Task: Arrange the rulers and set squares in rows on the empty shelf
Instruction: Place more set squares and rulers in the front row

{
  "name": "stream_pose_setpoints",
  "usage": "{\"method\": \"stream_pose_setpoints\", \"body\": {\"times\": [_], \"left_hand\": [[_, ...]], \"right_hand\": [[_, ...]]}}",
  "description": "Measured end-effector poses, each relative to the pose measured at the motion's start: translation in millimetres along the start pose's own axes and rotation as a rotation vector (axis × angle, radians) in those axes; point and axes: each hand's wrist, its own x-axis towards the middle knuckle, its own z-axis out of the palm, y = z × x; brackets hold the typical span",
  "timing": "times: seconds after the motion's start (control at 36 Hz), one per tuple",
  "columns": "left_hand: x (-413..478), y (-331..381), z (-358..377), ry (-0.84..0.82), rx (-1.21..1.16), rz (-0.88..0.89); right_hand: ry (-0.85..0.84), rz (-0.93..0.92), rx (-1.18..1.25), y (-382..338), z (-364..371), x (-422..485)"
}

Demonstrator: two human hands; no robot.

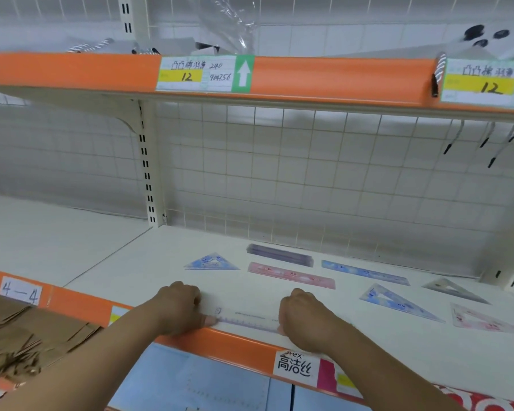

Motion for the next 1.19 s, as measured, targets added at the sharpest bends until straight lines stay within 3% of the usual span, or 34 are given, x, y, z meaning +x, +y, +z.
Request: {"method": "stream_pose_setpoints", "body": {"times": [0.36,0.92,1.19], "left_hand": [[0,5,-5,-0.018,0.016,-0.001],[2,5,-5,-0.021,0.000,-0.009],[1,6,-4,-0.016,-0.010,-0.030]], "right_hand": [[-0.102,-0.025,-0.058,-2,-8,7],[-0.049,-0.003,0.022,-8,-7,11],[0.005,-0.104,-0.033,-13,-6,4]]}}
